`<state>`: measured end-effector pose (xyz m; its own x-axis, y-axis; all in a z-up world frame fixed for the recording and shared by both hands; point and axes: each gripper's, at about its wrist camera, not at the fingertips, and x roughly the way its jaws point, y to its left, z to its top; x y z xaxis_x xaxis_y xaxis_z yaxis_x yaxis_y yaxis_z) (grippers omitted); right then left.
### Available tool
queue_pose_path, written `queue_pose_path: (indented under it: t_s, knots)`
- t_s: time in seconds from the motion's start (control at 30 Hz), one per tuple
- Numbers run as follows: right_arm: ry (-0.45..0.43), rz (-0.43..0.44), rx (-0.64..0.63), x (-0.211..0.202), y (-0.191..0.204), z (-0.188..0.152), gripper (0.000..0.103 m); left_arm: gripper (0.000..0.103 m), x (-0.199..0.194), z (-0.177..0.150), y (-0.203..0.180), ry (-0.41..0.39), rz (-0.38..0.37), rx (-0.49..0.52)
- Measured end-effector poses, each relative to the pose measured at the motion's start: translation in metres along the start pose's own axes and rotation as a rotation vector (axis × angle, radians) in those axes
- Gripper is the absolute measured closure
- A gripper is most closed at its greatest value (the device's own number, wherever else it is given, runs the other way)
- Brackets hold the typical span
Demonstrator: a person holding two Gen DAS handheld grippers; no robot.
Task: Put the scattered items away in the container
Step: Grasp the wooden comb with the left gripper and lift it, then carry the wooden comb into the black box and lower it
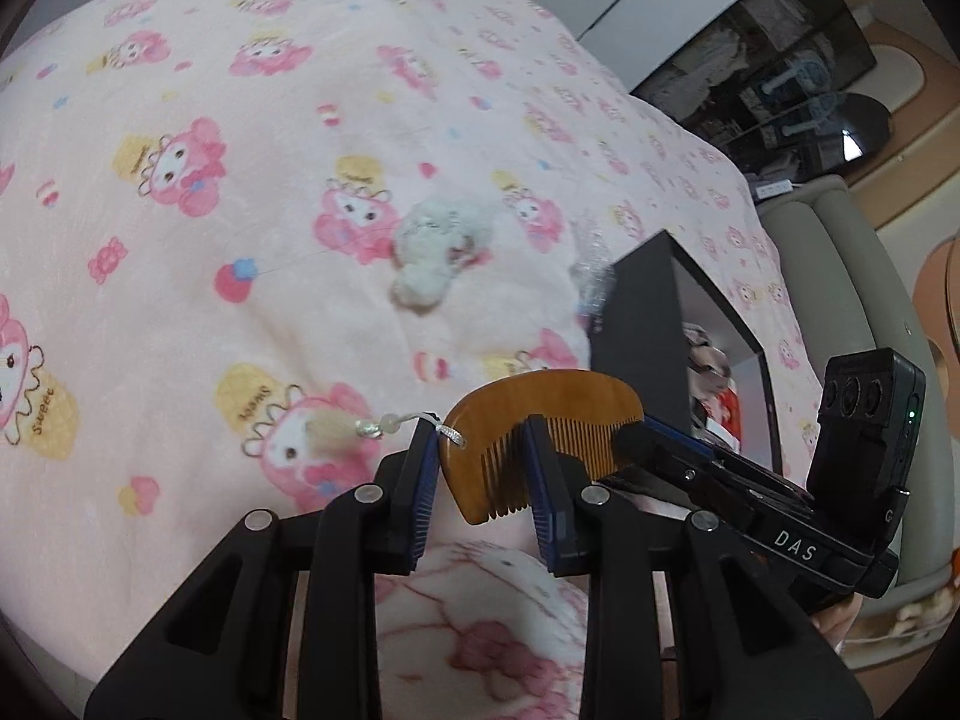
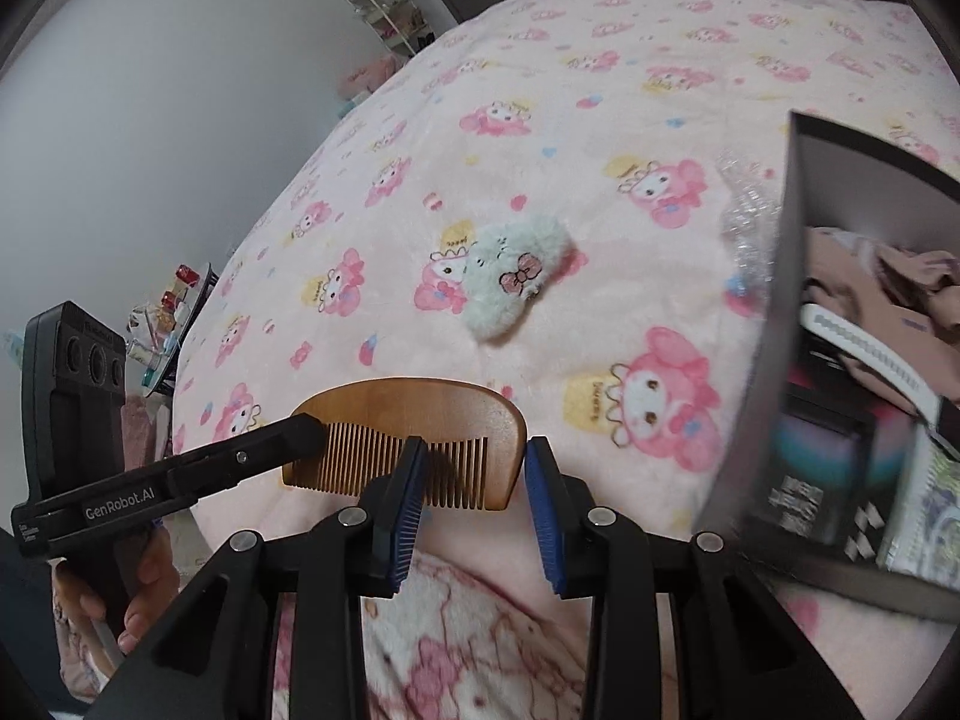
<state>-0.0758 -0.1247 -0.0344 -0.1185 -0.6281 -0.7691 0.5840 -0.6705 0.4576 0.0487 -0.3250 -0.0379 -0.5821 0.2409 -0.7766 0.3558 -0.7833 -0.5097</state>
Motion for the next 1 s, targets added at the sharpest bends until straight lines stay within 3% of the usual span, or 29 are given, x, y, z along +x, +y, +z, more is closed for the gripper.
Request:
queue_pose_path:
  t_s: [0.2, 0.57, 0.73, 1.0]
  knots:
    - [-0.066, -0.020, 0.033, -0.048, -0.012, -0.019, 0.073, 0.077, -0.015, -0.014, -0.049, -0.013, -0.063, 0.072]
    - [-0.203, -0.028, 0.119, -0.133, -0.059, -0.046, 0.073, 0.076, -0.003, -0.022, -0.149, 0.014, -0.089, 0.227]
    - [-0.238, -0.031, 0.168, -0.165, -0.096, -0.025, 0.073, 0.076, 0.015, 0.000, -0.200, 0.022, -0.132, 0.273]
    - [-0.310, -0.101, 0.075, -0.211, -0.139, 0.029, 0.073, 0.076, 0.038, 0.044, -0.285, -0.018, -0.164, 0.353]
